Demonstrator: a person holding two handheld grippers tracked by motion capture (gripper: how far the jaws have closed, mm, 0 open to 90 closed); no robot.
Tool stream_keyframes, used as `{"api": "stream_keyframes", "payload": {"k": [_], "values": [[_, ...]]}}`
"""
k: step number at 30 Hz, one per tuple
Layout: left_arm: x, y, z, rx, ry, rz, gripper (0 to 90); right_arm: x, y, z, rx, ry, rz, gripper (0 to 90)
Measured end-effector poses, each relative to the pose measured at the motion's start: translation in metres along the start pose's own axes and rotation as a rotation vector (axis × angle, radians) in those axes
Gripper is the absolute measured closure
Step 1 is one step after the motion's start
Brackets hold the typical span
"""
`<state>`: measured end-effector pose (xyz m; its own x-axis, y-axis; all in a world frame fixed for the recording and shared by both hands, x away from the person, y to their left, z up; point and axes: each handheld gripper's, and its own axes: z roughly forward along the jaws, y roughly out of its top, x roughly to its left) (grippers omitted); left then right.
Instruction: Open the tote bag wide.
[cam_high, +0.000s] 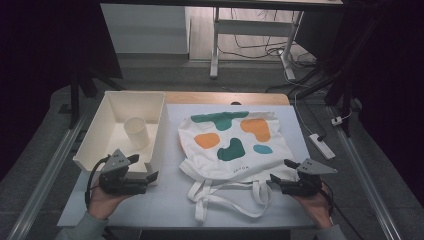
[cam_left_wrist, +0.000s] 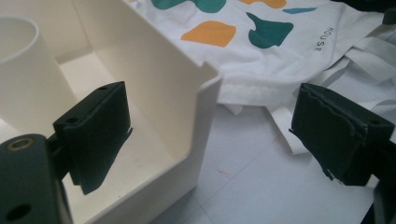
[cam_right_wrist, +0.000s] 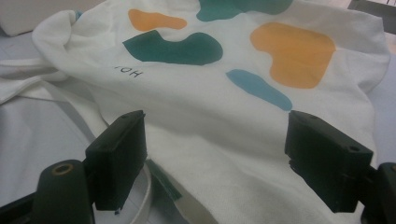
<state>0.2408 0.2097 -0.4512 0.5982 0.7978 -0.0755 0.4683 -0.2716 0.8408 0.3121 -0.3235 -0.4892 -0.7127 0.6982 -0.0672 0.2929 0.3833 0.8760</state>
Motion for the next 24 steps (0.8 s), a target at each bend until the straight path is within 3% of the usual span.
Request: {"api": "stream_keyframes", "payload": {"k": [7, 8, 10, 12, 13, 15, 24], "values": [[-0.021, 0.011, -0.005, -0.028, -0.055, 0.059, 12.9, 0.0, 0.0, 0.0, 0.003, -0.006, 0.003, 20.9], [-0.024, 0.012, -0.005, -0.025, -0.045, 0.067, 12.1, 0.0, 0.0, 0.0, 0.002, -0.008, 0.003, 20.9], [-0.026, 0.013, -0.005, -0.025, -0.037, 0.074, 11.0, 0.001, 0.0, 0.0, 0.002, -0.01, 0.002, 20.9], [-0.026, 0.014, -0.006, -0.044, -0.038, 0.072, 13.8, 0.001, 0.0, 0.0, 0.003, -0.01, 0.0, 21.0], [-0.027, 0.015, -0.01, -0.079, -0.041, 0.06, 14.5, 0.001, 0.0, 0.0, 0.005, -0.01, 0.0, 21.0], [-0.029, 0.017, -0.013, -0.087, -0.043, 0.066, 14.5, 0.002, 0.0, 0.0, 0.005, -0.01, -0.002, 21.1], [-0.048, 0.027, -0.008, -0.087, -0.11, 0.115, 14.5, 0.002, 0.0, 0.0, 0.004, -0.011, -0.002, 21.4]]}}
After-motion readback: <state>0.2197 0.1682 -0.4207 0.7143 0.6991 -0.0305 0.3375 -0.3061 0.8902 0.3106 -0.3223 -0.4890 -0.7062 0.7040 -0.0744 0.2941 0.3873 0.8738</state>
